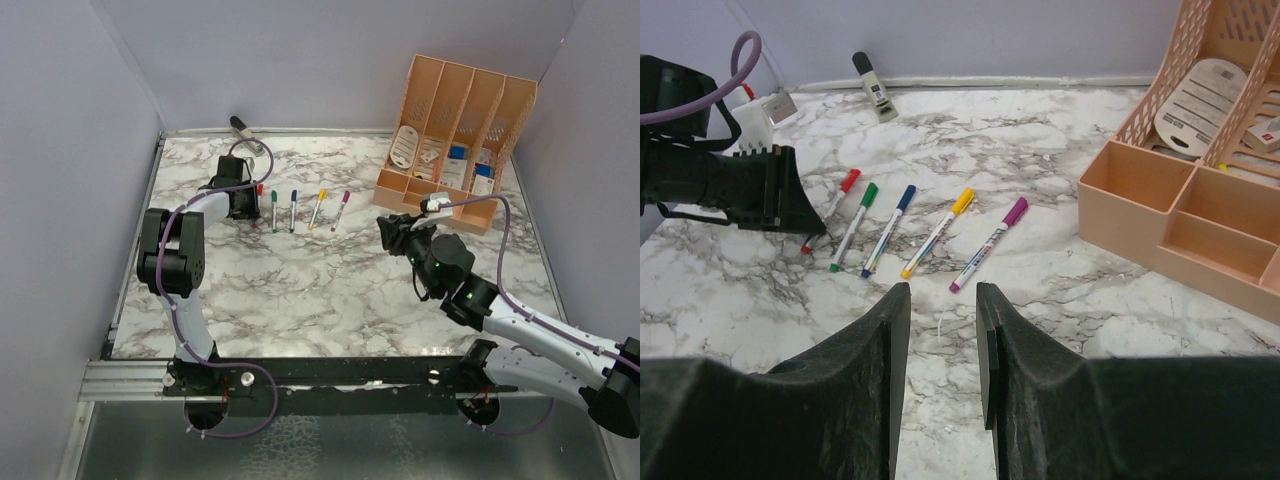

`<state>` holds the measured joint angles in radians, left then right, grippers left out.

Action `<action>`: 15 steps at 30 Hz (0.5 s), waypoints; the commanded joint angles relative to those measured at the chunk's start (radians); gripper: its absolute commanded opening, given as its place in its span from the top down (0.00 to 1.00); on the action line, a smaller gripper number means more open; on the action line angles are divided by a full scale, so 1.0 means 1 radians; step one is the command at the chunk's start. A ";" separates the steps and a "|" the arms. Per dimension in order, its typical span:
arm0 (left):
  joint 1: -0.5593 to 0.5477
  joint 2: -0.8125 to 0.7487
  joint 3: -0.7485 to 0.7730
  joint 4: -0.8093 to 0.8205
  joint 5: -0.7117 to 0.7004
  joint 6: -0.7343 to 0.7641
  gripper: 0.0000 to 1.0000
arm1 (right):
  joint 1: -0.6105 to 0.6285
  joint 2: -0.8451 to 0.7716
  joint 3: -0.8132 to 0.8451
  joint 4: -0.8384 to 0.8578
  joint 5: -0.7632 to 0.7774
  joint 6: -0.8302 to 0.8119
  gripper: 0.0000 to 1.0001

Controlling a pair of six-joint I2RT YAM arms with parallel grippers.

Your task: Insert the pens into the pen caps

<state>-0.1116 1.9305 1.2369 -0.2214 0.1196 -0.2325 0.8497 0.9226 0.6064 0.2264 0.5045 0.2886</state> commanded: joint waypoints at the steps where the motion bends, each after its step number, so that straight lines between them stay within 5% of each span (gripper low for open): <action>1: 0.000 0.011 -0.014 -0.063 0.017 0.002 0.66 | 0.002 0.007 -0.012 0.008 -0.002 0.023 0.68; 8: 0.000 -0.053 -0.017 -0.054 0.005 -0.011 0.60 | 0.002 -0.001 -0.015 0.007 0.035 0.015 0.68; 10: 0.000 -0.090 -0.020 -0.051 0.007 -0.015 0.33 | 0.002 -0.010 -0.020 0.008 0.061 0.015 0.68; 11: 0.000 -0.112 -0.025 -0.047 0.008 -0.016 0.07 | 0.002 -0.014 -0.022 0.011 0.081 0.012 0.68; 15: 0.000 -0.209 -0.044 -0.040 -0.005 -0.022 0.01 | -0.009 -0.007 -0.023 0.014 0.189 -0.003 0.67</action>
<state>-0.1123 1.8473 1.2060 -0.2596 0.1230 -0.2478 0.8497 0.9215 0.5930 0.2279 0.5568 0.3004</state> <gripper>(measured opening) 0.980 0.322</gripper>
